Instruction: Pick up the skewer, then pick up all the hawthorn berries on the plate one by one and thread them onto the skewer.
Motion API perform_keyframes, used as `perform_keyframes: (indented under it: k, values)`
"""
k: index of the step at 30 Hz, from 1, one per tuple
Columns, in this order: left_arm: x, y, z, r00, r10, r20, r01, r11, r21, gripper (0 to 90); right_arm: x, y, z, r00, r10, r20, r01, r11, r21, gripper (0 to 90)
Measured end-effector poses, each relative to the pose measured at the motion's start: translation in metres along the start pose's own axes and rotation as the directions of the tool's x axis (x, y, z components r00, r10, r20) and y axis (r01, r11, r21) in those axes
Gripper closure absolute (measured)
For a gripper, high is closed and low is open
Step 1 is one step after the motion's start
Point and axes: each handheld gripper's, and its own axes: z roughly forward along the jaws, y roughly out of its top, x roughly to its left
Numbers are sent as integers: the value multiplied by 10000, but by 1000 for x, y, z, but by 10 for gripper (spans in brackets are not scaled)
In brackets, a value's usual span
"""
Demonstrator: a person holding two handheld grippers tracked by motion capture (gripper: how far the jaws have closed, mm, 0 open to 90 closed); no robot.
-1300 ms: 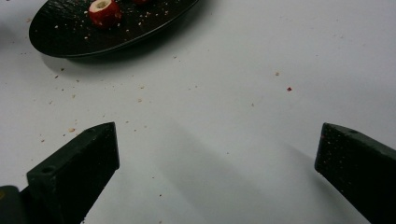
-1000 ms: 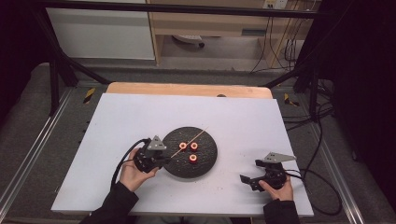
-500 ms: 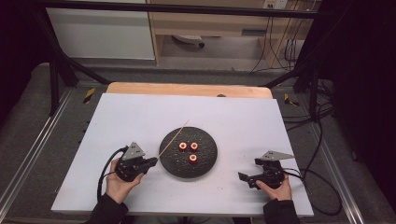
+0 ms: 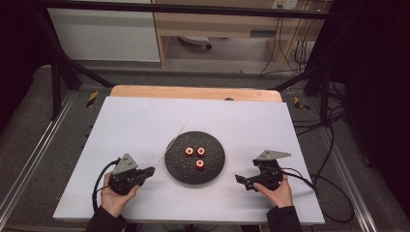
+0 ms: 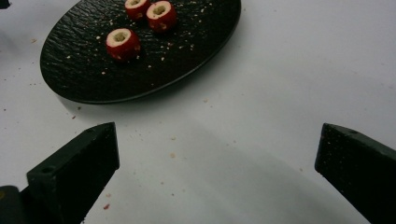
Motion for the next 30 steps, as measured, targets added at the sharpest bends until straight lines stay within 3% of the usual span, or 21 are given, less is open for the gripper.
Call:
perform_keyframes:
  k: [11,24,30]
  values:
    - [4,-10,-5,9997,-229,107,231,9996,-174,882,19,31,13,9997,-245,-18,246,9989,394,11]
    - [5,-14,-7,9997,-199,111,201,9997,-170,882,44,66,38,9980,-625,-122,634,9933,971,23]
    - [5,-14,-8,9997,-209,119,212,9995,-230,883,56,81,47,9941,-1041,-307,1077,9819,1559,55]
